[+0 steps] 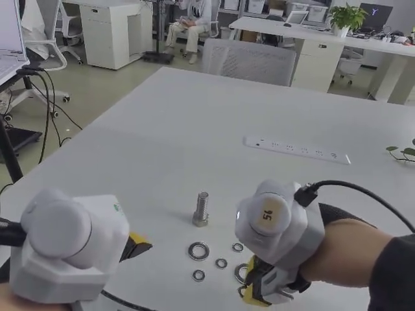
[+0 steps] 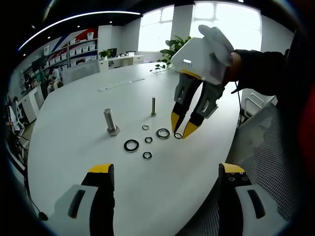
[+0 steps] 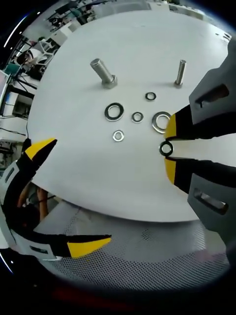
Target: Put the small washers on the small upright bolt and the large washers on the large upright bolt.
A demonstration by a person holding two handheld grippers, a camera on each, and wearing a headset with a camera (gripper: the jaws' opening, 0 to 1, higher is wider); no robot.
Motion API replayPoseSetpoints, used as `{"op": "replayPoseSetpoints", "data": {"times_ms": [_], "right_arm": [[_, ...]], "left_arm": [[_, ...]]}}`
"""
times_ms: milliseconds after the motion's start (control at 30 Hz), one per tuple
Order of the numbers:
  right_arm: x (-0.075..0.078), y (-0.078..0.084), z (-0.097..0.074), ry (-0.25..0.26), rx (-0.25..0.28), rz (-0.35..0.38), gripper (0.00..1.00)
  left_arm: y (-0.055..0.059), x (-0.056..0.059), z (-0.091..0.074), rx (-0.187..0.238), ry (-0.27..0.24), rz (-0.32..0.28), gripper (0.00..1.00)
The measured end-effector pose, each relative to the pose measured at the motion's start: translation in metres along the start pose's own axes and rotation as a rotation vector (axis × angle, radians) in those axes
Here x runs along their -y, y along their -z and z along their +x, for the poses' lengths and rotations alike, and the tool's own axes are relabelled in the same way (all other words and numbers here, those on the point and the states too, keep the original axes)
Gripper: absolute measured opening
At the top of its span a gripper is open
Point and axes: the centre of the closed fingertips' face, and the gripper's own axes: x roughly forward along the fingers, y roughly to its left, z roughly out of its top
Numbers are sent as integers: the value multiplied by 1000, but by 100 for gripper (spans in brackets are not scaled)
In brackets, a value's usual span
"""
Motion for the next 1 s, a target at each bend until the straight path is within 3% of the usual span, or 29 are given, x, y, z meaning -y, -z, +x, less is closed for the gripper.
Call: {"op": "replayPoseSetpoints", "data": {"times_ms": [333, 1000], "right_arm": [[12, 13, -21, 38, -3, 32, 15], [67, 39, -77, 162, 15, 122, 15]], "left_arm": [[0, 1, 0, -2, 4, 4, 87], [1, 1, 1, -10, 5, 4, 87]]}}
